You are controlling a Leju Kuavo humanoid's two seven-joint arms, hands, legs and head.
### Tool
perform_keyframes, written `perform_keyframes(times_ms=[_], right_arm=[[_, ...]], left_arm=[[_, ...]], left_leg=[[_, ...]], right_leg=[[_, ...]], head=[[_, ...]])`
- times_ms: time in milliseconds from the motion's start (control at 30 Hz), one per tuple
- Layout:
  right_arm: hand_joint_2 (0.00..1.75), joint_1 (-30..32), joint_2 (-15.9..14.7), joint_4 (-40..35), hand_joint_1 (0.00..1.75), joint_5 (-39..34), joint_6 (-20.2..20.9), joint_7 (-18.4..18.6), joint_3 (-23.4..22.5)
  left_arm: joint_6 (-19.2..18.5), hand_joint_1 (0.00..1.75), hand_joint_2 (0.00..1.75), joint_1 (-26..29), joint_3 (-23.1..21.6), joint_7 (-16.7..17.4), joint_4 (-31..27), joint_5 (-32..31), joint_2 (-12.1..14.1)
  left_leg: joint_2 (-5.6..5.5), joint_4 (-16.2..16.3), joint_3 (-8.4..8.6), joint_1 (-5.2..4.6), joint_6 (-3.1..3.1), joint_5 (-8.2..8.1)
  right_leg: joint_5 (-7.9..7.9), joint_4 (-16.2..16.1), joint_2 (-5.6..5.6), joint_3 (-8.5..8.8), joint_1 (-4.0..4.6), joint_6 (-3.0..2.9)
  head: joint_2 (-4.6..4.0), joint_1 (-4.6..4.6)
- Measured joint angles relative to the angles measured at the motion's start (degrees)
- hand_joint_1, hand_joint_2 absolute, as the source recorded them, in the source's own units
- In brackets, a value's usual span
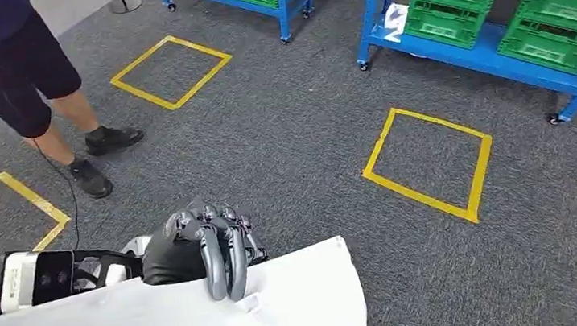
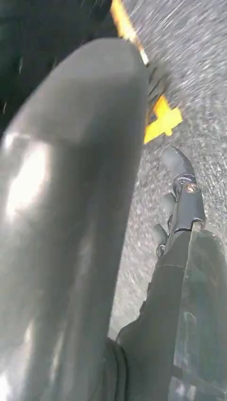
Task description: Take the parts from the cabinet and place them on the table.
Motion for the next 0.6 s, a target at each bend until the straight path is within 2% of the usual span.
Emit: perform_keyframes(times_ms=[33,67,100,133,167,233,267,300,333,367,400,433,467,500,533,567,600], right_arm=[[0.0,0.09,-0.02,-0.2,0.0,0.0,-0.02,0.17,0.11],[0.0,0.09,-0.02,-0.33,0.0,0.02,-0.07,0.3,0.13],[0.0,0.15,0.09,-0.54,0.0,0.02,-0.07,0.41,0.13],[0.0,0.24,0.36,-0.7,0.0,0.02,-0.09,0.55,0.15],[0.0,0.12,0.22,-0.85,0.0,-0.07,-0.09,0.55,0.15],[0.0,0.08,0.31,-1.42,0.0,0.13,-0.09,0.65,0.17],[0.0,0.12,0.39,-1.7,0.0,0.13,-0.09,0.65,0.17],[0.0,0.13,0.28,-1.81,0.0,0.13,-0.13,0.68,0.17],[0.0,0.2,0.28,-1.94,0.0,0.11,-0.15,0.68,0.2],[0.0,0.31,0.31,-2.05,0.0,0.11,-0.24,0.68,0.2],[0.0,0.41,0.31,-2.12,0.0,0.13,-0.35,0.68,0.2],[0.0,0.57,0.31,-2.16,0.0,0.2,-0.46,0.68,0.24],[0.0,0.65,0.37,-2.34,0.0,0.24,-0.59,0.7,0.31],[0.0,0.66,0.46,-2.53,0.0,0.35,-0.78,0.74,0.39],[0.0,0.53,0.57,-2.64,0.0,0.35,-0.96,0.74,0.46],[0.0,0.33,0.72,-2.89,0.0,0.39,-1.07,0.74,0.55],[0.0,0.27,0.94,-3.12,0.0,0.5,-1.09,0.74,0.63]], left_arm=[[-0.04,1.75,1.75,-0.03,-0.04,0.13,0.15,0.22,0.0],[-0.18,1.75,1.75,-0.06,-0.11,0.35,0.26,0.55,0.0],[-0.26,1.75,1.75,-0.13,-0.17,0.46,0.37,0.61,0.0],[-0.31,1.75,1.75,-0.26,-0.19,0.5,0.5,0.67,0.04],[-0.31,1.75,1.75,-0.4,-0.37,0.83,0.59,0.68,-0.11],[-0.33,1.75,1.75,-0.5,-0.46,0.96,0.7,0.79,0.09],[-0.33,1.75,1.75,-0.52,-0.46,1.01,0.79,0.79,0.17],[-0.33,1.75,1.75,-0.57,-0.46,1.05,0.79,0.81,0.26],[-0.33,1.75,1.75,-0.79,-0.48,1.11,0.81,0.79,0.28],[-0.33,1.75,1.75,-0.85,-0.48,1.11,0.83,0.79,0.28],[-0.33,1.75,1.75,-0.81,-0.57,1.2,0.94,0.79,0.31],[-0.31,1.75,1.75,-0.8,-0.66,1.38,1.07,0.79,0.37],[-0.2,1.75,1.75,-0.8,-0.77,1.57,1.22,0.79,0.46],[-0.04,1.75,1.75,-0.81,-0.87,1.81,1.33,0.79,0.52],[0.09,1.75,1.75,-0.81,-0.94,1.92,1.38,0.79,0.57],[0.22,1.75,1.75,-0.84,-0.98,2.08,1.44,0.79,0.63],[0.24,1.75,1.75,-0.96,-0.98,2.16,1.44,0.81,0.63]], left_leg=[[-0.81,0.3,-0.05,0.19,-0.2,-0.11],[-1.56,0.9,-0.16,0.43,-0.61,-0.39],[-2.1,1.76,-0.59,0.49,-1.25,-0.81],[-2.86,2.43,-1.33,0.15,-1.66,-1.07],[-3.21,2.52,-1.73,0.17,-1.81,-0.94],[-4.23,2.55,-2.0,0.41,-2.12,-0.76],[-4.59,2.77,-2.11,0.65,-2.28,-0.89],[-1.3,3.87,-2.8,0.35,-2.63,-1.65],[1.29,6.64,-4.05,0.34,-2.91,-3.37],[2.64,10.99,-6.13,0.5,-3.06,-5.54],[3.13,16.17,-8.68,0.63,-3.12,-7.71],[3.21,20.32,-10.81,0.72,-3.13,-9.05],[3.21,21.76,-11.65,0.74,-3.03,-8.96],[3.23,20.36,-11.08,0.71,-2.79,-7.82],[3.37,16.39,-9.09,0.61,-2.37,-5.68],[4.0,10.71,-6.05,0.29,-1.68,-3.28],[6.45,5.26,-2.88,-0.55,-0.5,-1.62]], right_leg=[[2.2,-4.66,0.1,2.1,-0.37,0.92],[4.68,-10.65,0.84,4.95,-0.89,1.88],[5.51,-14.51,3.44,6.58,-1.56,2.31],[5.53,-14.49,4.66,6.61,-1.16,1.43],[5.53,-13.91,3.97,6.46,-1.07,0.26],[5.49,-13.87,2.92,6.39,-0.8,-0.46],[5.57,-14.01,2.24,6.5,-1.26,-0.92],[5.57,-14.04,1.65,6.62,-1.03,-1.29],[5.54,-14.04,1.09,6.64,-0.84,-1.66],[5.47,-14.03,0.56,6.6,-0.64,-1.82],[5.38,-14.03,-0.23,6.55,-0.44,-1.95],[5.29,-14.02,-1.06,6.53,-0.27,-2.08],[5.24,-14.02,-1.9,6.55,-0.08,-2.14],[5.18,-14.02,-2.6,6.58,0.12,-2.22],[5.13,-14.03,-3.24,6.62,0.35,-2.28],[5.08,-14.06,-3.87,6.7,0.58,-2.36],[5.04,-14.07,-4.39,6.83,0.69,-2.4]], head=[[0.0,0.02],[0.0,0.0],[0.0,0.13],[0.0,0.57],[0.0,0.39],[0.0,0.37],[0.0,0.33],[0.0,0.33],[0.0,-0.11],[0.0,-0.04],[0.0,-0.11],[0.0,-0.13],[0.0,-0.09],[0.0,-0.13],[0.0,-0.11],[0.0,-0.11],[0.0,-0.09]])
